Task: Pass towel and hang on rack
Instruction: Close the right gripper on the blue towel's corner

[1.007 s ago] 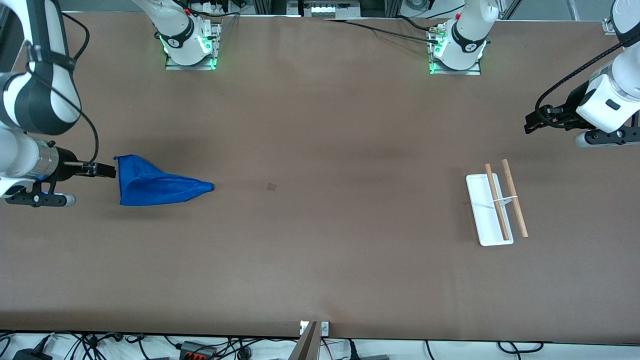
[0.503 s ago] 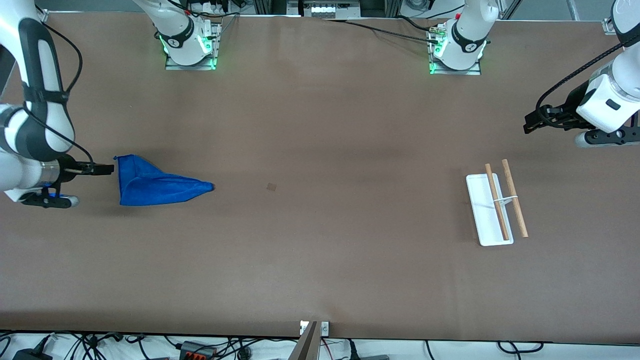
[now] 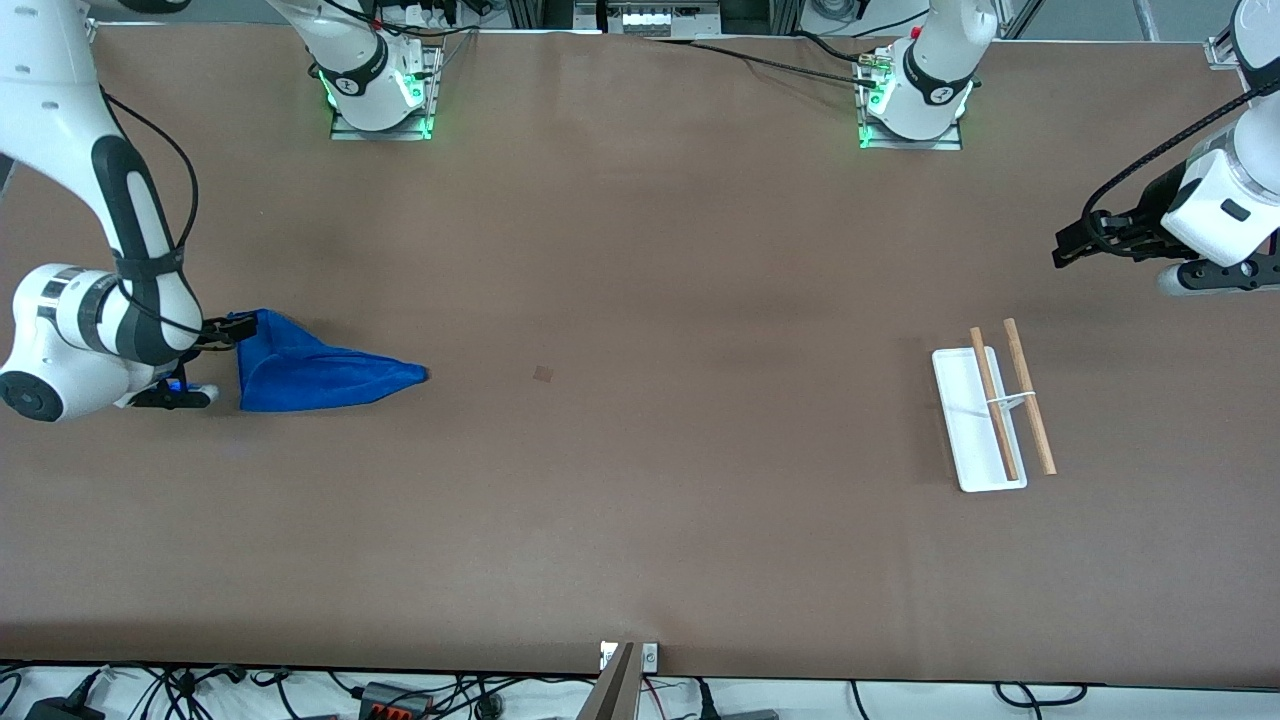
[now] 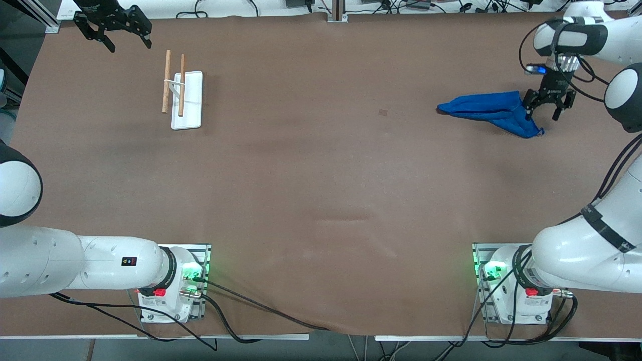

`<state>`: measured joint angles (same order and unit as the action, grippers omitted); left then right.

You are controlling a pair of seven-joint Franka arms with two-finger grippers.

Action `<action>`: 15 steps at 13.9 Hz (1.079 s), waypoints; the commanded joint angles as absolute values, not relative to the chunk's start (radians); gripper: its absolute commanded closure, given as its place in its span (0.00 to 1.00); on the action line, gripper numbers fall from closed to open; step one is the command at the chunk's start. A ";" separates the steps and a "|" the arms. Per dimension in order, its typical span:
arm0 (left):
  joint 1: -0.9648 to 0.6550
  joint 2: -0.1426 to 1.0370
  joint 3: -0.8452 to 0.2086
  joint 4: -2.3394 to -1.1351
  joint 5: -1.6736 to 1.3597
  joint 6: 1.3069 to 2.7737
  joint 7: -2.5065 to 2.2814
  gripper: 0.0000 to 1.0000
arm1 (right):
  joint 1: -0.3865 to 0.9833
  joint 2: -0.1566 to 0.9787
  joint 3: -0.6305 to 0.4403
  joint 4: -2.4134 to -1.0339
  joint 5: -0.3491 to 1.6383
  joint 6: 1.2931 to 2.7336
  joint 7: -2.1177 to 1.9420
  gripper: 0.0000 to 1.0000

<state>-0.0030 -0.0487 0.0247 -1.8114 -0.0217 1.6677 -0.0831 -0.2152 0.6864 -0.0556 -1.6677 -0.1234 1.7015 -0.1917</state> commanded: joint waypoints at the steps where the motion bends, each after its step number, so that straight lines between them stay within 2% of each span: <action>1: 0.011 -0.028 0.023 -1.781 -0.046 1.647 -0.048 0.00 | -0.256 0.704 -0.043 -1.673 -0.121 1.687 -0.216 0.00; 3: 0.011 -0.028 0.023 -1.781 -0.046 1.647 -0.048 0.00 | -0.256 0.712 -0.043 -1.677 -0.117 1.687 -0.216 0.12; 8: 0.011 -0.028 0.023 -1.778 -0.046 1.647 -0.048 0.00 | -0.262 0.721 -0.041 -1.674 -0.084 1.704 -0.216 0.27; 13: 0.011 -0.009 0.023 -1.752 -0.046 1.637 -0.048 0.00 | -0.265 0.744 -0.041 -1.674 -0.084 1.741 -0.216 0.29; 14: 0.011 -0.009 0.023 -1.752 -0.046 1.637 -0.048 0.00 | -0.271 0.744 -0.041 -1.674 -0.084 1.741 -0.216 0.35; 15: 0.012 -0.009 0.023 -1.752 -0.046 1.637 -0.048 0.00 | -0.273 0.744 -0.041 -1.674 -0.083 1.738 -0.216 0.51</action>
